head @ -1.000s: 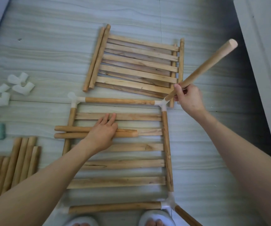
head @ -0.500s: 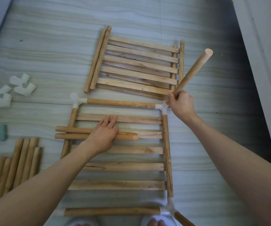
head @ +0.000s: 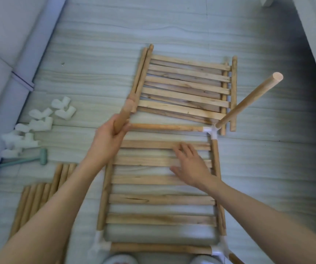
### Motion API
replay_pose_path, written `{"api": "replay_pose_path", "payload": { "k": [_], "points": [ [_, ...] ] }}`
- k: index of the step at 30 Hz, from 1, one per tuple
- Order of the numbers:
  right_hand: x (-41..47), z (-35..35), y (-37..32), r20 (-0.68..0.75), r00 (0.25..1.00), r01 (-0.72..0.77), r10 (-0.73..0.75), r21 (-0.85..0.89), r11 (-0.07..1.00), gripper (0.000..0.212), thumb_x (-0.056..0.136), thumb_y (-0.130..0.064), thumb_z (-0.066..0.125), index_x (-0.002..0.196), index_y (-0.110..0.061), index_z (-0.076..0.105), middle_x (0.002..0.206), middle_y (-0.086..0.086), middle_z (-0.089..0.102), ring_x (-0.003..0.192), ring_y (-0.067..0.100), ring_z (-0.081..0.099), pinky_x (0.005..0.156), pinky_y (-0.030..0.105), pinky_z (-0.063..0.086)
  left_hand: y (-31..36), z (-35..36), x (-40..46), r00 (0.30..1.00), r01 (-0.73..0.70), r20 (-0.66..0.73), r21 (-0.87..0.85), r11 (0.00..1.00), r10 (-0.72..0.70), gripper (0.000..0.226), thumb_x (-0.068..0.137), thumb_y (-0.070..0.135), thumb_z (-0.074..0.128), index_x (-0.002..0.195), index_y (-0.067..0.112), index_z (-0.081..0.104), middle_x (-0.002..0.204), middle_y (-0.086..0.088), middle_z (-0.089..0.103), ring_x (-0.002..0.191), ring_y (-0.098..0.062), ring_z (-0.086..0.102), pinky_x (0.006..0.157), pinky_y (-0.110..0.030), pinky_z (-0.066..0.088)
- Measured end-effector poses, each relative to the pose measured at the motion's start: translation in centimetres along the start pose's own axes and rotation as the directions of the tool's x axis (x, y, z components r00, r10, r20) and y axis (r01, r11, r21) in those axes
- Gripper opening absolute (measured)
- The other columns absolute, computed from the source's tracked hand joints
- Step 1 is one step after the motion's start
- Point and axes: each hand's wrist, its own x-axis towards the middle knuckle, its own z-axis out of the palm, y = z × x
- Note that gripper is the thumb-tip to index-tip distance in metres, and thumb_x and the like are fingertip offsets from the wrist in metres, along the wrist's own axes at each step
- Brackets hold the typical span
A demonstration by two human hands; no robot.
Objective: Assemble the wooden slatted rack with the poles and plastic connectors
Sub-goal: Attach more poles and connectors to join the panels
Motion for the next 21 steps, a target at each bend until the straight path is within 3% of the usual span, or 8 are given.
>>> {"api": "replay_pose_path", "payload": {
  "k": [2, 3, 5, 7, 11, 16, 21],
  "points": [
    [0.1, 1.1, -1.4, 0.157, 0.987, -0.007, 0.027, -0.126, 0.992, 0.087, 0.089, -0.056, 0.047, 0.15, -0.027, -0.007, 0.154, 0.011, -0.026, 0.139, 0.039, -0.023, 0.115, 0.053, 0.003, 0.5, -2.7, 0.6, 0.979, 0.077, -0.169, -0.218, 0.973, -0.116, 0.018, 0.094, 0.021, 0.055, 0.111, 0.017, 0.06, 0.102, 0.003, 0.065, 0.097, -0.008, 0.06, 0.083, -0.017, 0.043],
    [0.3, 1.4, -1.9, 0.193, 0.979, -0.025, 0.057, -0.166, 0.986, 0.093, 0.087, -0.061, 0.047, 0.149, -0.028, -0.014, 0.15, 0.012, -0.034, 0.136, 0.042, -0.029, 0.114, 0.056, -0.001, 0.6, -3.9, 0.9, 0.958, 0.093, -0.222, -0.364, 0.927, -0.183, 0.014, 0.096, 0.021, 0.053, 0.108, 0.02, 0.059, 0.104, -0.002, 0.066, 0.099, -0.012, 0.063, 0.087, -0.023, 0.047],
    [0.5, 1.4, -2.2, 0.22, 0.971, -0.046, 0.093, -0.21, 0.977, 0.098, 0.084, -0.065, 0.047, 0.147, -0.027, -0.019, 0.147, 0.014, -0.037, 0.134, 0.044, -0.031, 0.113, 0.058, -0.003, 1.1, -6.1, 1.4, 0.921, 0.081, -0.261, -0.599, 0.797, -0.29, 0.009, 0.098, 0.022, 0.049, 0.102, 0.025, 0.056, 0.108, -0.009, 0.066, 0.104, -0.02, 0.064, 0.094, -0.034, 0.05],
    [0.6, 1.1, -2.0, 0.241, 0.966, -0.03, 0.091, -0.248, 0.968, 0.101, 0.083, -0.066, 0.048, 0.147, -0.027, -0.02, 0.148, 0.014, -0.037, 0.135, 0.044, -0.029, 0.114, 0.057, 0.001, 1.3, -7.1, 1.7, 0.907, 0.05, -0.258, -0.719, 0.693, -0.333, 0.007, 0.099, 0.023, 0.046, 0.101, 0.025, 0.053, 0.109, -0.008, 0.065, 0.106, -0.023, 0.064, 0.096, -0.039, 0.05],
    [0.5, 0.9, -2.0, 0.245, 0.965, -0.02, 0.095, -0.291, 0.956, 0.104, 0.082, -0.067, 0.049, 0.146, -0.026, -0.021, 0.148, 0.013, -0.036, 0.136, 0.043, -0.028, 0.115, 0.054, 0.003, 1.7, -6.5, 2.0, 0.907, 0.005, -0.273, -0.754, 0.657, -0.32, 0.007, 0.099, 0.017, 0.047, 0.1, 0.022, 0.052, 0.114, -0.01, 0.063, 0.107, -0.022, 0.064, 0.1, -0.042, 0.047],
    [0.5, 0.8, -2.1, 0.249, 0.963, -0.019, 0.099, -0.308, 0.951, 0.105, 0.082, -0.067, 0.049, 0.146, -0.026, -0.023, 0.147, 0.014, -0.038, 0.136, 0.043, -0.029, 0.116, 0.054, 0.002, 1.5, -5.6, 1.5, 0.921, 0.033, -0.268, -0.67, 0.742, -0.283, 0.007, 0.097, 0.016, 0.051, 0.099, 0.023, 0.053, 0.116, -0.009, 0.064, 0.108, -0.022, 0.064, 0.1, -0.045, 0.046],
    [0.5, 0.8, -2.2, 0.257, 0.96, -0.017, 0.106, -0.324, 0.946, 0.104, 0.082, -0.068, 0.047, 0.145, -0.025, -0.024, 0.147, 0.015, -0.037, 0.136, 0.044, -0.028, 0.116, 0.054, 0.002, 1.4, -6.2, 1.1, 0.917, -0.032, -0.309, -0.687, 0.726, -0.252, 0.008, 0.098, 0.017, 0.049, 0.099, 0.024, 0.052, 0.115, -0.006, 0.064, 0.11, -0.022, 0.063, 0.1, -0.045, 0.046]
  ]
}}
